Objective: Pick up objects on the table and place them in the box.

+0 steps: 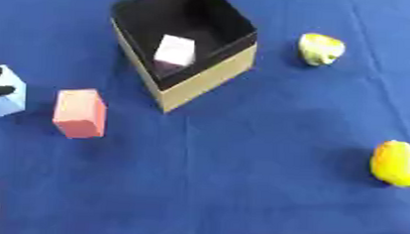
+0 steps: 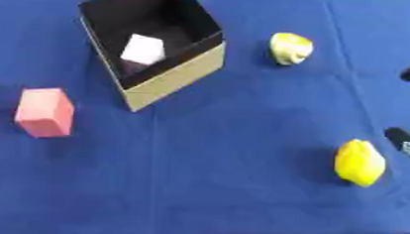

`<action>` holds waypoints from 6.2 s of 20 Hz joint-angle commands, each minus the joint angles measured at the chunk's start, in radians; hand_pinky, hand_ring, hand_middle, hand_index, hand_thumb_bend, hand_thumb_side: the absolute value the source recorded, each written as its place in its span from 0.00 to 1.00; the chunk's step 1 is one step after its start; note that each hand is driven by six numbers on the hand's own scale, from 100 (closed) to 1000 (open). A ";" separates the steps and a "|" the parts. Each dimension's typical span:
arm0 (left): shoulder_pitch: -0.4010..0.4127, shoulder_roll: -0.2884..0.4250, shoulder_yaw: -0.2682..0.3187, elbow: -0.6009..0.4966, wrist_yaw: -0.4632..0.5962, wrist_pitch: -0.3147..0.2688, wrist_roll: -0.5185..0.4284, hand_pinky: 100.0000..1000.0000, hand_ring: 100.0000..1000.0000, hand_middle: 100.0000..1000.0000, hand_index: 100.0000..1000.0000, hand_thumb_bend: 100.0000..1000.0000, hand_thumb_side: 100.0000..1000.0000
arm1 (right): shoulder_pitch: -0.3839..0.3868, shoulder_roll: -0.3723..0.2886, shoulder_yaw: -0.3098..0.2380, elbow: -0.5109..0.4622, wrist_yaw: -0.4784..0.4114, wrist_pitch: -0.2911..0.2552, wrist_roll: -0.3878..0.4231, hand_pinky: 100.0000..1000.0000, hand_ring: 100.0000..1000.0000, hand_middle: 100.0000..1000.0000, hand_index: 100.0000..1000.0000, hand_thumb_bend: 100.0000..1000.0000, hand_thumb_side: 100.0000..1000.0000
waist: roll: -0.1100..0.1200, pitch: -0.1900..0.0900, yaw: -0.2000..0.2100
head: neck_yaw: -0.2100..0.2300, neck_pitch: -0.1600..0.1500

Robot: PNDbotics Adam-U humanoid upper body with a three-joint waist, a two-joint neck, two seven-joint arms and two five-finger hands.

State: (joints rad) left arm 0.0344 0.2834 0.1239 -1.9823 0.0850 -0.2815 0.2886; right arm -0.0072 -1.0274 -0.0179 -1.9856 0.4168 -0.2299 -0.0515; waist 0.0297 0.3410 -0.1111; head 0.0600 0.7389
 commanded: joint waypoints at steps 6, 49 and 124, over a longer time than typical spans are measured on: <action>-0.002 0.025 0.014 -0.018 -0.003 -0.003 0.017 0.62 0.73 0.65 0.84 0.09 0.71 | 0.002 -0.008 -0.011 -0.014 0.015 0.001 -0.014 0.80 0.78 0.75 0.81 0.32 0.23 | -0.002 -0.011 -0.001 | 0.009 0.003; -0.005 0.022 0.000 -0.018 0.000 0.007 0.003 0.61 0.73 0.65 0.84 0.09 0.71 | 0.019 -0.137 0.130 -0.014 -0.015 0.206 0.219 0.81 0.80 0.77 0.83 0.46 0.31 | 0.006 -0.002 0.002 | -0.036 -0.035; -0.061 0.085 -0.056 -0.018 0.027 0.008 -0.075 0.61 0.73 0.66 0.83 0.09 0.71 | -1.145 0.255 0.344 0.391 -0.081 0.447 0.531 0.76 0.65 0.51 0.67 0.28 0.00 | -0.083 0.023 0.217 | -0.185 -0.068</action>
State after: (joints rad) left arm -0.0197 0.3442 0.0702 -1.9823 0.1075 -0.2719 0.2195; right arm -1.1289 -0.7767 0.3301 -1.6279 0.3107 0.2282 0.4802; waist -0.0572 0.3816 0.1066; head -0.1173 0.6842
